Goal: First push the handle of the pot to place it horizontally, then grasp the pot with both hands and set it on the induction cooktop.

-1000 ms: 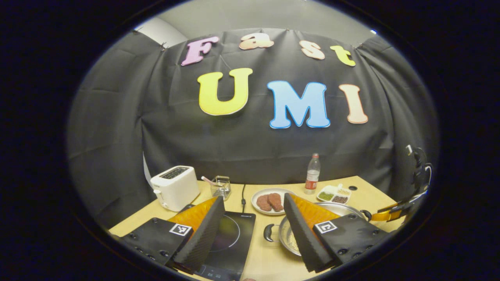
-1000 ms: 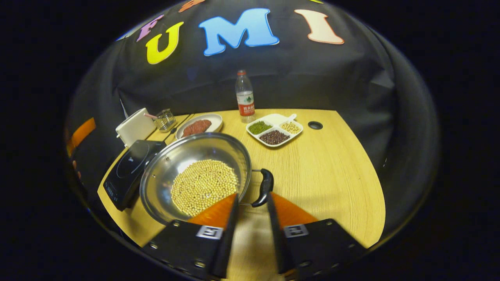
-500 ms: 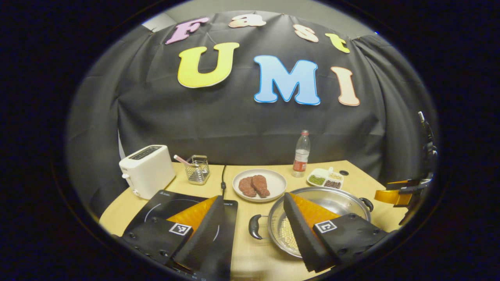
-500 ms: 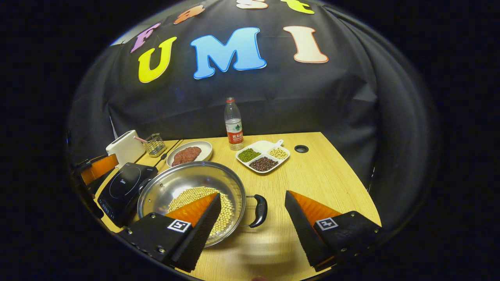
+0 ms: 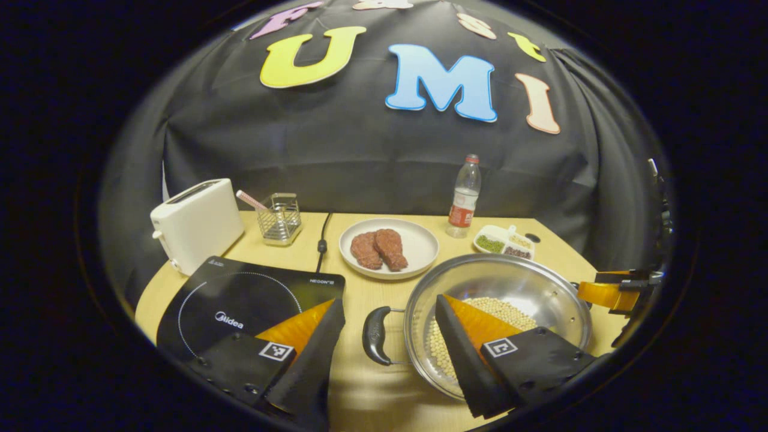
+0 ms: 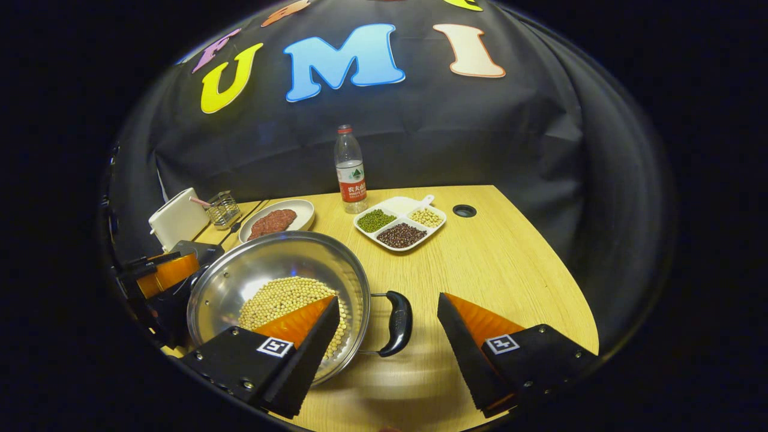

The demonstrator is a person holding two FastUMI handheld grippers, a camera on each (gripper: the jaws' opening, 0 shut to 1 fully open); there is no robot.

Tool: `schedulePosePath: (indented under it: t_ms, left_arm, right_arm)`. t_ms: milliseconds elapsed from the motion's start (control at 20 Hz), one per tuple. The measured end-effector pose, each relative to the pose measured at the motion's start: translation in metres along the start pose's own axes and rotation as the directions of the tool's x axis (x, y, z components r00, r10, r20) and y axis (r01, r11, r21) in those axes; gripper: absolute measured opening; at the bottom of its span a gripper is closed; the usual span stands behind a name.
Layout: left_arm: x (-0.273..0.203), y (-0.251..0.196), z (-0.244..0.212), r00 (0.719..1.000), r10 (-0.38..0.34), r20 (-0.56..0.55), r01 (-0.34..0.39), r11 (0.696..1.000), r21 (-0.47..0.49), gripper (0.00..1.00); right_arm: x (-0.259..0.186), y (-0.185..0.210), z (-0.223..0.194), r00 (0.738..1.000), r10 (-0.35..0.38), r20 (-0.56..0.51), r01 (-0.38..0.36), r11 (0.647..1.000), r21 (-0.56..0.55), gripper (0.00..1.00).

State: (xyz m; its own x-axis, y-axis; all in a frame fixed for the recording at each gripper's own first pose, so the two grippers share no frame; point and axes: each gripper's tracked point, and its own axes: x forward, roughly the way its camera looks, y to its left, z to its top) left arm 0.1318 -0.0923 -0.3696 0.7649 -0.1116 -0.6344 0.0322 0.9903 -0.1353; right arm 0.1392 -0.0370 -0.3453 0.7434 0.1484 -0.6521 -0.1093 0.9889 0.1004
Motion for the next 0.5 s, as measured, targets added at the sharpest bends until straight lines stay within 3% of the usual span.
schedulePosePath:
  t_ms: [150, 400, 500]
  left_arm:
    - [0.019, 0.001, -0.016, 0.999, 0.005, -0.045, -0.005, 1.000, -0.003, 0.94]
    - [0.033, -0.001, -0.033, 0.996, 0.011, -0.090, -0.009, 1.000, 0.021, 0.99]
    - [0.038, 0.000, -0.039, 0.994, 0.020, -0.111, -0.016, 0.999, 0.032, 0.92]
  right_arm:
    - [0.012, -0.002, -0.008, 1.000, -0.003, -0.025, 0.003, 1.000, 0.008, 1.00]
    - [0.027, 0.000, -0.020, 0.998, -0.003, -0.058, 0.003, 1.000, 0.007, 1.00]
    - [0.031, 0.004, -0.024, 0.997, 0.007, -0.072, -0.006, 1.000, 0.010, 0.97]
